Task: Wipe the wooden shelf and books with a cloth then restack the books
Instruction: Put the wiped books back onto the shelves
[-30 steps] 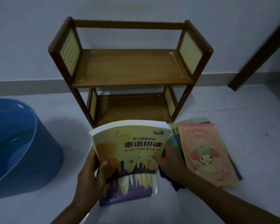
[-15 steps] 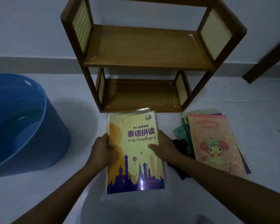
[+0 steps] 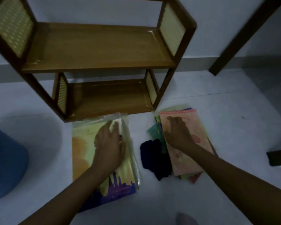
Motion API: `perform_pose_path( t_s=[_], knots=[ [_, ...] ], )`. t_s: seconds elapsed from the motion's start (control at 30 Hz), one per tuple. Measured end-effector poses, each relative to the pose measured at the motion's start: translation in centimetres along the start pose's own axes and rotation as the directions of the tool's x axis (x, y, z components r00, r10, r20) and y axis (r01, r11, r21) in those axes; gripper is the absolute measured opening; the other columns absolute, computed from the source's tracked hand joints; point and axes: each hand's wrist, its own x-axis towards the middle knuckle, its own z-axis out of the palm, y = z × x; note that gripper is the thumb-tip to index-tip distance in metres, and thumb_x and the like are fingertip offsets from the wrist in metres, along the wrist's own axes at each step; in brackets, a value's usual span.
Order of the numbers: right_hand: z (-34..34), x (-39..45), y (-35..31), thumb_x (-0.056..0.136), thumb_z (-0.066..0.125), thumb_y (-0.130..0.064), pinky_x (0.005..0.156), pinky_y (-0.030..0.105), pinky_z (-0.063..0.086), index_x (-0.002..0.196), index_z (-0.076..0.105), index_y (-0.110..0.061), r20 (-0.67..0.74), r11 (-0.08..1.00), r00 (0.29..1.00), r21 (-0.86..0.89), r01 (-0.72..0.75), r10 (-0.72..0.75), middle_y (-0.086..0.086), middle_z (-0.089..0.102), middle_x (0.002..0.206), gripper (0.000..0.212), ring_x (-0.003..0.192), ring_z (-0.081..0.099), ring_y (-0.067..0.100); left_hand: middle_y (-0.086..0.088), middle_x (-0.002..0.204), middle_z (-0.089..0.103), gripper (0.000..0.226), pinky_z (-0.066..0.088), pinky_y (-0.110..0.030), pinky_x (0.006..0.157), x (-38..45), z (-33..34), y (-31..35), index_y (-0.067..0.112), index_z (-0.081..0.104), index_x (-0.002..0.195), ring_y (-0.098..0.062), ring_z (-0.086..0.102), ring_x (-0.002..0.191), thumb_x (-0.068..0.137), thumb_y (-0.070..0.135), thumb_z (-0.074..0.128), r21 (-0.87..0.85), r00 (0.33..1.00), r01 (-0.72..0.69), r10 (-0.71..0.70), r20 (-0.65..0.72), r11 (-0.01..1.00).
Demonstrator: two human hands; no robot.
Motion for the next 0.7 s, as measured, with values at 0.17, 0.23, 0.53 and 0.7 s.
perform_pose_path(
  t_s=[0.17,0.23,0.53,0.7],
  knots=[
    [-2.4,1.0,8.5,0.089,0.054,-0.029,0.098,0.045,0.04,0.135,0.037,-0.007,0.038,0.944,0.944,-0.051,-0.327,0.329,0.02,0.039,0.136,0.054,0.12,0.044,0.039,-0.013,0.109,0.056,0.024,0.048,-0.04,0.089,3.4,5.6,9.2,0.01,0.057,0.106,-0.026,0.052,0.101,0.091,0.027,0.049,-0.35,0.918,0.047,0.097,0.384,0.936],
    [-1.8,0.7,10.2,0.088,0.052,-0.028,0.095,0.047,0.044,0.129,0.041,-0.005,0.065,0.939,0.937,-0.019,-0.342,0.343,0.019,0.038,0.134,0.048,0.115,0.046,0.039,-0.014,0.107,0.058,0.025,0.048,-0.039,0.087,4.4,8.4,11.3,0.012,0.056,0.1,-0.028,0.054,0.098,0.09,0.031,0.044,-0.342,0.834,0.165,0.055,0.549,0.925],
    [-0.9,3.0,14.6,0.064,0.054,-0.048,0.086,0.049,0.053,0.128,0.049,-0.014,0.039,0.87,0.913,0.288,-0.399,0.406,0.013,0.059,0.12,0.073,0.106,0.059,0.036,-0.011,0.106,0.049,0.025,0.039,-0.031,0.077,4.4,10.4,18.0,0.008,0.043,0.101,-0.027,0.047,0.102,0.091,0.027,0.055,-0.355,0.941,0.25,-0.14,0.306,0.901],
    [-4.2,1.1,14.5,0.083,0.062,-0.023,0.071,0.035,0.056,0.131,0.049,-0.014,0.096,0.613,0.881,0.683,-0.397,0.464,0.009,0.06,0.124,0.05,0.099,0.063,0.026,0.001,0.101,0.064,0.029,0.059,-0.038,0.069,4.9,7.6,18.1,0.022,0.038,0.111,-0.016,0.066,0.088,0.092,0.007,0.054,-0.762,0.949,0.255,-0.004,0.314,0.595]
  ],
)
